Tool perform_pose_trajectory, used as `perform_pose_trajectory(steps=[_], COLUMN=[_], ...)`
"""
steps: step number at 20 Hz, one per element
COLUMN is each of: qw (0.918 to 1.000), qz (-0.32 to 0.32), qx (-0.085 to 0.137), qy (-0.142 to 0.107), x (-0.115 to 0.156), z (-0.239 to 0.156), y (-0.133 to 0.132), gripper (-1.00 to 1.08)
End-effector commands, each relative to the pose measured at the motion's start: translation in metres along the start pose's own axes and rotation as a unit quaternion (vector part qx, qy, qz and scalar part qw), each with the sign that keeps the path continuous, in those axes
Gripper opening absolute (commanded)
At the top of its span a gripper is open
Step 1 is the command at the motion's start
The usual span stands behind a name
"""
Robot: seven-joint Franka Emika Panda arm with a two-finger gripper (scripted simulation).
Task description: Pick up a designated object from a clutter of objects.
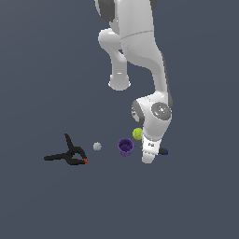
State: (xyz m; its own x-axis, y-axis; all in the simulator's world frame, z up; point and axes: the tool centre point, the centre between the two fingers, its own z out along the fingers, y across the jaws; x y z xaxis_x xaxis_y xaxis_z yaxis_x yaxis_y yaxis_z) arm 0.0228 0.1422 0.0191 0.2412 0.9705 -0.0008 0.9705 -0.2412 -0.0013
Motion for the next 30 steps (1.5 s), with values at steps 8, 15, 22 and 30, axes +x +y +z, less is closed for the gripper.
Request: perform_pose_trajectory(steps=[8, 15, 22, 30], qw=[1.0000, 1.0000, 1.0000, 1.0000], qz=[0.000, 0.000, 0.000, 0.000], qx=[-0.001, -0.001, -0.001, -0.001], qy=[0.000, 0.000, 0.000, -0.001], x=[0.000, 0.000, -0.006, -0.025], z=[0.006, 0.006, -0.006, -0.044], y=[0.001, 0.001, -0.002, -0.013], gripper=[-1.00, -1.00, -1.00, -1.00])
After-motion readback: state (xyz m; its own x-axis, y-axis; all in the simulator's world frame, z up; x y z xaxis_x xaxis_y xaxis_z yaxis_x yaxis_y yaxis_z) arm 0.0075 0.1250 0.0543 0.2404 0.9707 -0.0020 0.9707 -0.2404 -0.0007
